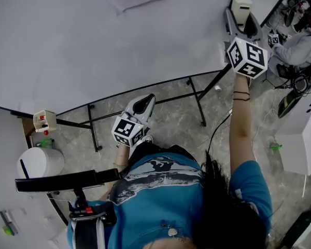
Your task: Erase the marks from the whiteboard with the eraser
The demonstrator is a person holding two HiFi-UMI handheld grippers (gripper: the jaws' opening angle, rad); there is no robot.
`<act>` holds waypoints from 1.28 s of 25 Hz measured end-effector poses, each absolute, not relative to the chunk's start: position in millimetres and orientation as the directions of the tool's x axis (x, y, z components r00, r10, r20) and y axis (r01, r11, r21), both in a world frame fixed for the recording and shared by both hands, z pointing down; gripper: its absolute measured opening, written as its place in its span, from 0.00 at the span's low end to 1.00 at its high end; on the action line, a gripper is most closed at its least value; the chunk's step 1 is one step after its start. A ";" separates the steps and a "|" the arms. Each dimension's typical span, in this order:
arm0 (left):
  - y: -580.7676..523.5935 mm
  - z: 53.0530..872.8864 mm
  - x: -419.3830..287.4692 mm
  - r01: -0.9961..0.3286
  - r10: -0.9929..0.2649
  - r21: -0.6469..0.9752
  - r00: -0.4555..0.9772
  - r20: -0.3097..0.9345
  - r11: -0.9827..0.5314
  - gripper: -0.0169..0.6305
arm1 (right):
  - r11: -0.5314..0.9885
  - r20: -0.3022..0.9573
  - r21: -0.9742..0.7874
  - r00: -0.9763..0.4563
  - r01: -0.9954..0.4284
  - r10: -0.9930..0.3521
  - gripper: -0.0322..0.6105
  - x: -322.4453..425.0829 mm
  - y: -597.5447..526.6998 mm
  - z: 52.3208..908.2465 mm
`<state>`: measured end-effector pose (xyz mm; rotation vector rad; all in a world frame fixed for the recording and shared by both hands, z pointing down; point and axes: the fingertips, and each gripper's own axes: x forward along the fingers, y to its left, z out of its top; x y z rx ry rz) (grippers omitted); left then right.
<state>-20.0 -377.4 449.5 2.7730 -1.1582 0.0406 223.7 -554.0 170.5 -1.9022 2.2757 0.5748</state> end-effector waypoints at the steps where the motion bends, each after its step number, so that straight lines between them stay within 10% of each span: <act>1: -377.3 450.3 -21.2 -0.711 -0.707 0.114 0.703 0.078 -0.694 0.03 | 0.145 -0.328 0.215 -0.211 -0.966 -0.921 0.46 217.1 -552.9 173.5; 20: -375.8 464.5 -58.3 -0.770 -0.766 0.128 0.637 0.089 -0.625 0.03 | 0.475 -0.060 0.376 -0.532 -0.796 -0.844 0.46 -36.5 -507.7 366.8; 32: -379.1 469.0 -69.7 -0.786 -0.781 0.127 0.617 0.098 -0.605 0.03 | 0.447 -0.065 0.357 -0.499 -0.820 -0.864 0.46 -14.0 -520.4 360.6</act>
